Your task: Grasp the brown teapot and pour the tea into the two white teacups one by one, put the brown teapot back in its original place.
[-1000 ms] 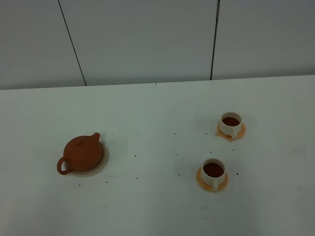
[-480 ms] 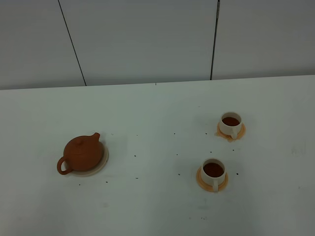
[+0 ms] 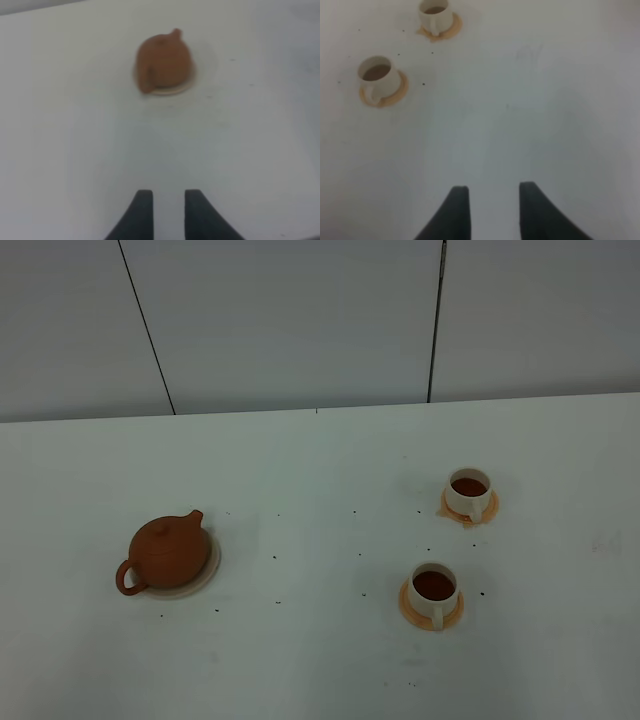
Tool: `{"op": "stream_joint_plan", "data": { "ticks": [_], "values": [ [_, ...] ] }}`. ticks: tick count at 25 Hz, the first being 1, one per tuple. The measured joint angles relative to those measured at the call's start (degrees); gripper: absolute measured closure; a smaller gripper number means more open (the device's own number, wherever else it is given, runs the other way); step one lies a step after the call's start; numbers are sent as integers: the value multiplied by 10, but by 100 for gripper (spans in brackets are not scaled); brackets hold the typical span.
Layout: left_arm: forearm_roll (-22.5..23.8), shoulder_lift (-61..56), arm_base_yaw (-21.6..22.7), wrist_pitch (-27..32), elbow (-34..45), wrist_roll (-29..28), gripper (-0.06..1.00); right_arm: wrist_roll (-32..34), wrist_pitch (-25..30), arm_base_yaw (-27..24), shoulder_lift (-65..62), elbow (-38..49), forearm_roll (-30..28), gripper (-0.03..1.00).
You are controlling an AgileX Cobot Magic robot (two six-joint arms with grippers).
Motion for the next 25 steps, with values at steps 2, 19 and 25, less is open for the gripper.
{"op": "stream_joint_plan", "data": {
  "ticks": [2, 19, 25],
  "values": [
    [0, 0, 22, 0, 0, 0, 72, 0, 0, 0, 0, 0, 0, 73],
    [0, 0, 30, 0, 0, 0, 71, 0, 0, 0, 0, 0, 0, 73],
    [0, 0, 30, 0, 0, 1, 71, 0, 0, 0, 0, 0, 0, 73]
  ]
}}
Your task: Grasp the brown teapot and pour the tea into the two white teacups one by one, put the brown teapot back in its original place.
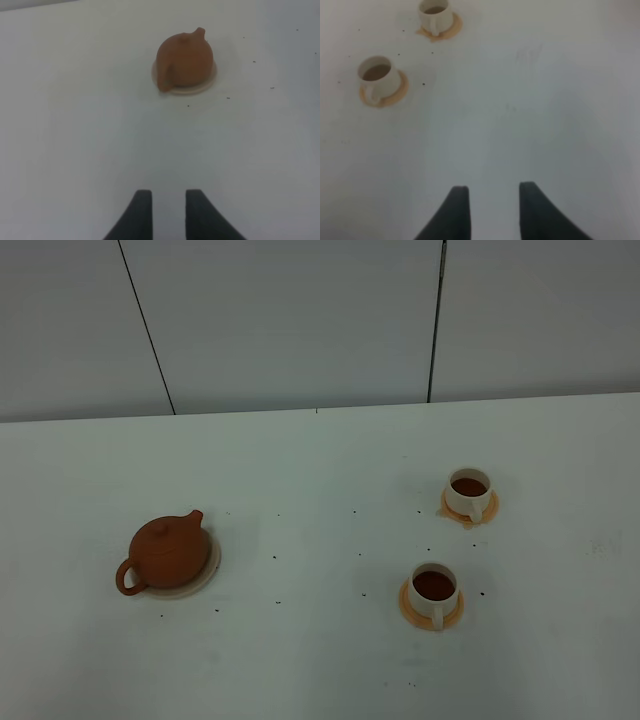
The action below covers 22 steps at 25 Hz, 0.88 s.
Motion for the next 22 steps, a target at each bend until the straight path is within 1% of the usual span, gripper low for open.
{"op": "stream_joint_plan", "data": {
  "ticks": [22],
  "values": [
    [0, 0, 0, 0, 0, 0, 71, 0, 0, 0, 0, 0, 0, 73]
  ]
}}
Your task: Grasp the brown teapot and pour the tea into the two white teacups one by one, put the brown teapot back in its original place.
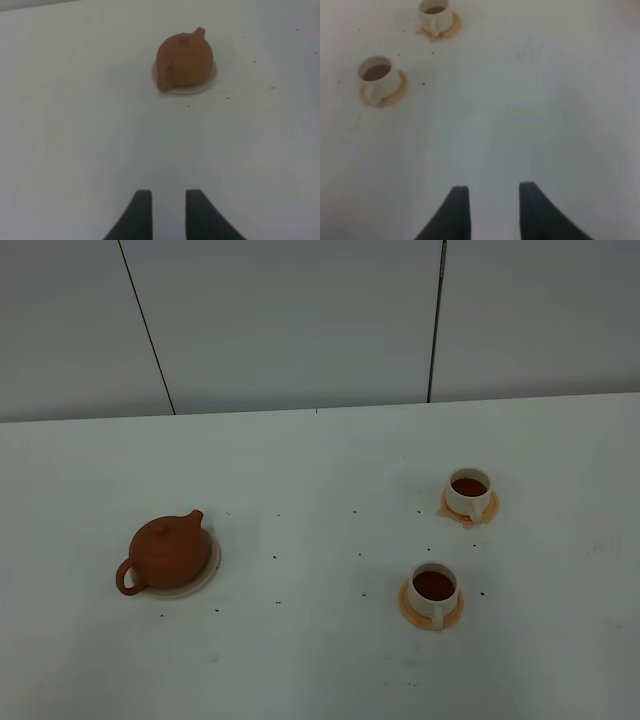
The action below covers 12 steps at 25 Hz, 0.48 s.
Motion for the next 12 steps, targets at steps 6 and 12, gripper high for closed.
{"op": "stream_joint_plan", "data": {
  "ticks": [6, 12],
  "values": [
    [0, 0, 0, 0, 0, 0, 71, 0, 0, 0, 0, 0, 0, 73],
    [0, 0, 0, 0, 0, 0, 71, 0, 0, 0, 0, 0, 0, 73]
  ]
}}
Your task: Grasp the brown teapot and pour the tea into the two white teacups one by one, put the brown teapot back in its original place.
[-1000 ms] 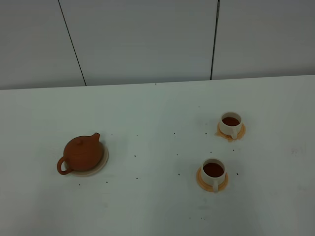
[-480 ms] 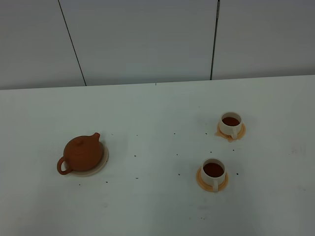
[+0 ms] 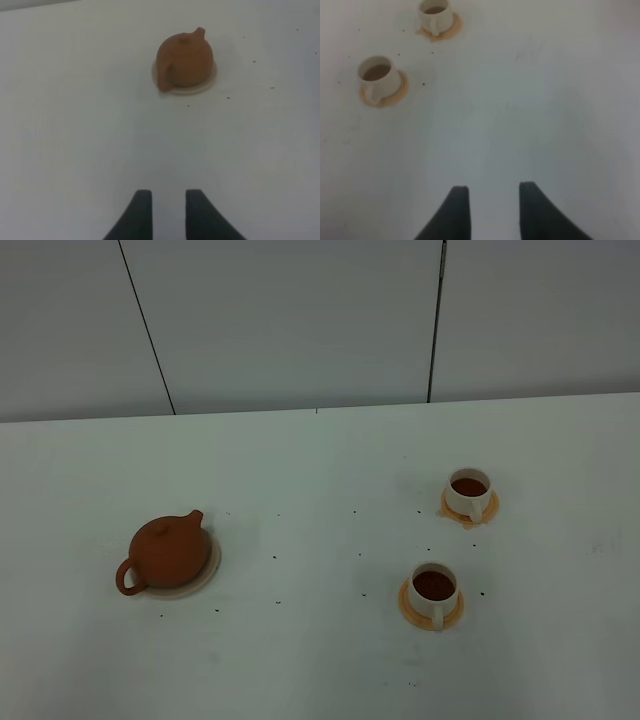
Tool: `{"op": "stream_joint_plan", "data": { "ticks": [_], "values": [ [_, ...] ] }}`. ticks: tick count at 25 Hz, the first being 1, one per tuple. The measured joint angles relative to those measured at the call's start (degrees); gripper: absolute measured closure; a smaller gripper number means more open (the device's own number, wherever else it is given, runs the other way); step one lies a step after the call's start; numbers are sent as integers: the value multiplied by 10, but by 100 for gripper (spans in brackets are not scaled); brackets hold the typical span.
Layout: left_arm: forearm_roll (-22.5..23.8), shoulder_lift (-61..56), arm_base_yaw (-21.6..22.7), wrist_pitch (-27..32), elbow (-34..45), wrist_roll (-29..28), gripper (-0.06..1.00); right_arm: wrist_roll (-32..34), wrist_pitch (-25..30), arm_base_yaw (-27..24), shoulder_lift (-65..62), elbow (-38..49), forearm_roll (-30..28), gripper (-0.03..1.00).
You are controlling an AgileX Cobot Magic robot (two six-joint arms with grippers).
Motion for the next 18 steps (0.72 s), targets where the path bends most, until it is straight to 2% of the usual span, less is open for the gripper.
{"op": "stream_joint_plan", "data": {
  "ticks": [18],
  "values": [
    [0, 0, 0, 0, 0, 0, 71, 0, 0, 0, 0, 0, 0, 73]
  ]
}}
